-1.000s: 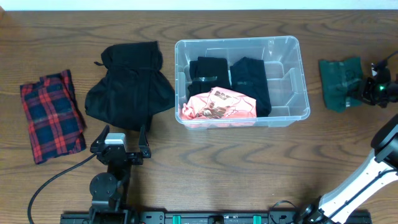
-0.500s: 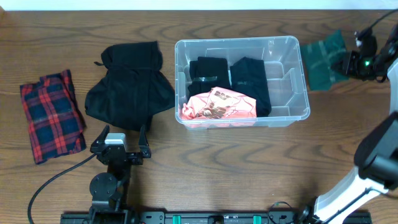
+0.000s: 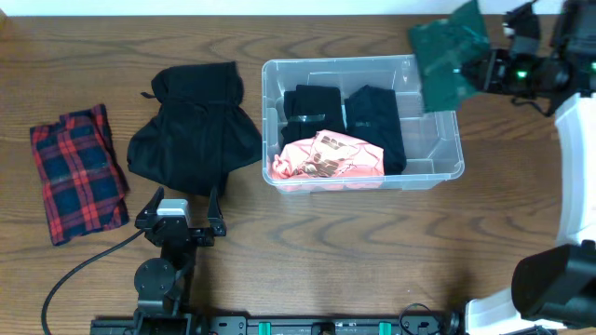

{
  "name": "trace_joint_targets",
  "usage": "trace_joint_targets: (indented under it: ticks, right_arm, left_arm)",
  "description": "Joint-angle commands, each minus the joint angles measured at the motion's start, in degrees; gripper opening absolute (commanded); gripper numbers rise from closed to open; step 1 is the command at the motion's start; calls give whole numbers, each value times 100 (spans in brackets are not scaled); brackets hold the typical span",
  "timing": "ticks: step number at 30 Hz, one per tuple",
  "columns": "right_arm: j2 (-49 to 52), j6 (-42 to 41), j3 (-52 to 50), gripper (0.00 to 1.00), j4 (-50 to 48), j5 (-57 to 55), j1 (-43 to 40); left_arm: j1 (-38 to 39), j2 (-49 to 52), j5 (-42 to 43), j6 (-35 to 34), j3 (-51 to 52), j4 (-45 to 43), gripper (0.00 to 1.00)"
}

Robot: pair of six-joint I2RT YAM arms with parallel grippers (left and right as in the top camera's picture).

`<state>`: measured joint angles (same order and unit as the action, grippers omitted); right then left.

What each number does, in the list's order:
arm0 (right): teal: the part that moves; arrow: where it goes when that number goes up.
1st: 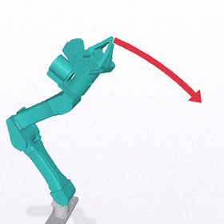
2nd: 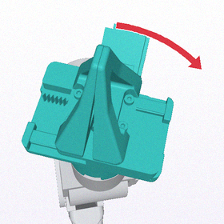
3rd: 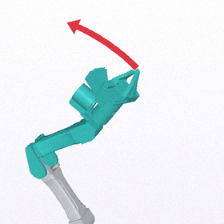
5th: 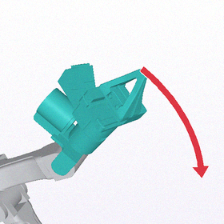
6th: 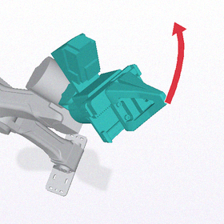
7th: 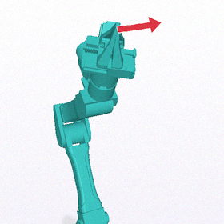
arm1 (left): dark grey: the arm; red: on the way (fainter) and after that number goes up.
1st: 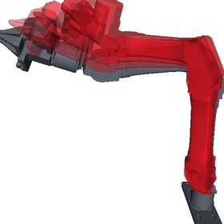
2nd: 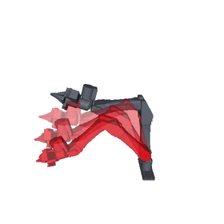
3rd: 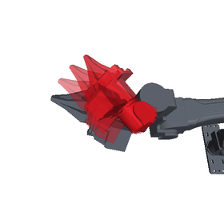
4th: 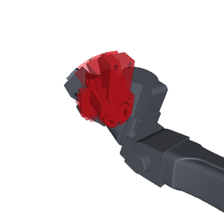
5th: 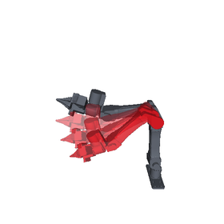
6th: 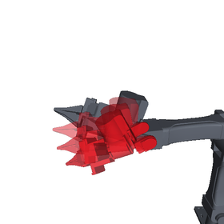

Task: Pack container
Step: 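Lift and carry the green bundle left into the bin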

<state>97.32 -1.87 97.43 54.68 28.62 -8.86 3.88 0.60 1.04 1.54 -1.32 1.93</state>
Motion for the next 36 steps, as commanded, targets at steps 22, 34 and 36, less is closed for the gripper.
trace_joint_targets:
  ticks: [22,34,36]
  right_arm:
    - [-44,-2389,-1718,1,-1816,-1554,1401]
    - [-44,-2500,-2791,1,-2302,-1663,1440]
    - [-44,-2415,-2791,1,-2214,-1716,1440]
  left_arm:
    - [22,-37,-155,37,109,212,98]
    - [22,-37,-155,35,109,212,98]
    - [22,-37,-155,35,109,212,98]
